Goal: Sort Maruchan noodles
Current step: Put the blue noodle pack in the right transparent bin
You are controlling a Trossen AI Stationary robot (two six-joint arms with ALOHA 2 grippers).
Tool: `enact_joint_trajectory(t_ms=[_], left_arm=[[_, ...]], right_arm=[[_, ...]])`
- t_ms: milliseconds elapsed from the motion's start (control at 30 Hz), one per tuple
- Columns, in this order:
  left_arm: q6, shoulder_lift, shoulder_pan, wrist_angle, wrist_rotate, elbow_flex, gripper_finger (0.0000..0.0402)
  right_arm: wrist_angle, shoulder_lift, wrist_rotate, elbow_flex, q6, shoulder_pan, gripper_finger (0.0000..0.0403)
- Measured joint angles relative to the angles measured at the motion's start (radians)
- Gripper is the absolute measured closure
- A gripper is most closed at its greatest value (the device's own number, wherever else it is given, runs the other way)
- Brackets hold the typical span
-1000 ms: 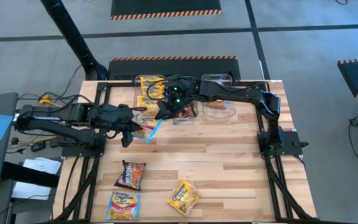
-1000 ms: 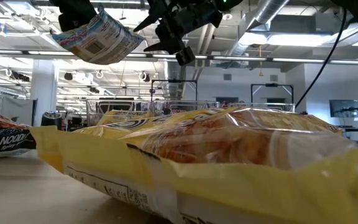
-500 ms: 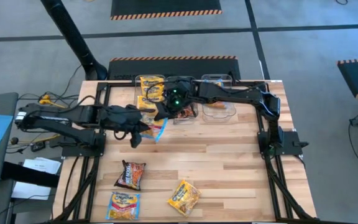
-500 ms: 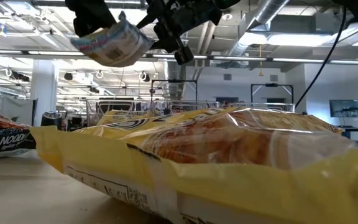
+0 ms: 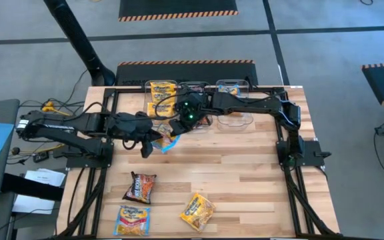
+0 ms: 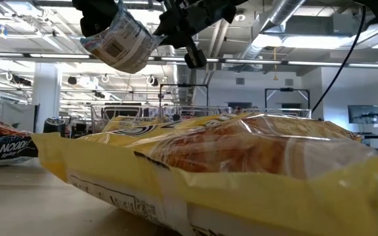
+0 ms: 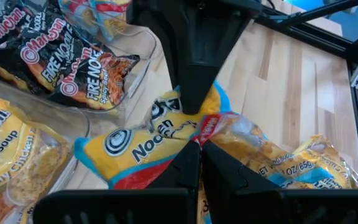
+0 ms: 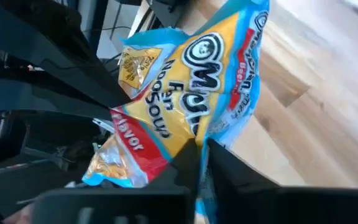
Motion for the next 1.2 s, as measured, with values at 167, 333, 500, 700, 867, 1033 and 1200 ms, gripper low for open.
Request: enact_joint_trajectory(t_ms=[167, 333, 500, 700, 867, 1033, 1200], left_arm=[[-0.014, 0.000, 0.001, 0.000, -0.007, 0.000, 0.0402], [-0.055, 0.000, 0.020, 0.000, 0.047, 0.000, 0.0400], [-0.053, 0.000, 0.059, 0.002, 0.183, 0.000, 0.0373], [-0.034, 0.000, 0.088, 0.002, 0.251, 0.000, 0.0314], [-0.063, 0.000, 0.111, -0.007, 0.312, 0.000, 0.0285], [-0.088, -0.025, 0.134, 0.000, 0.417, 0.000, 0.0285], [-0.089, -0.072, 0.145, 0.000, 0.396, 0.000, 0.0289]], right_arm=[[-0.001, 0.000, 0.010, 0.000, -0.044, 0.001, 0.0392], [-0.002, 0.000, 0.010, 0.000, -0.062, 0.001, 0.0397], [-0.001, 0.000, 0.011, 0.000, -0.072, 0.001, 0.0398], [-0.002, 0.000, 0.012, 0.000, -0.091, 0.001, 0.0398], [-0.010, -0.006, 0.012, 0.001, -0.119, -0.006, 0.0398], [-0.106, -0.040, 0.021, 0.003, -0.199, -0.023, 0.0398], [-0.217, -0.083, 0.077, 0.002, -0.282, -0.044, 0.0398]])
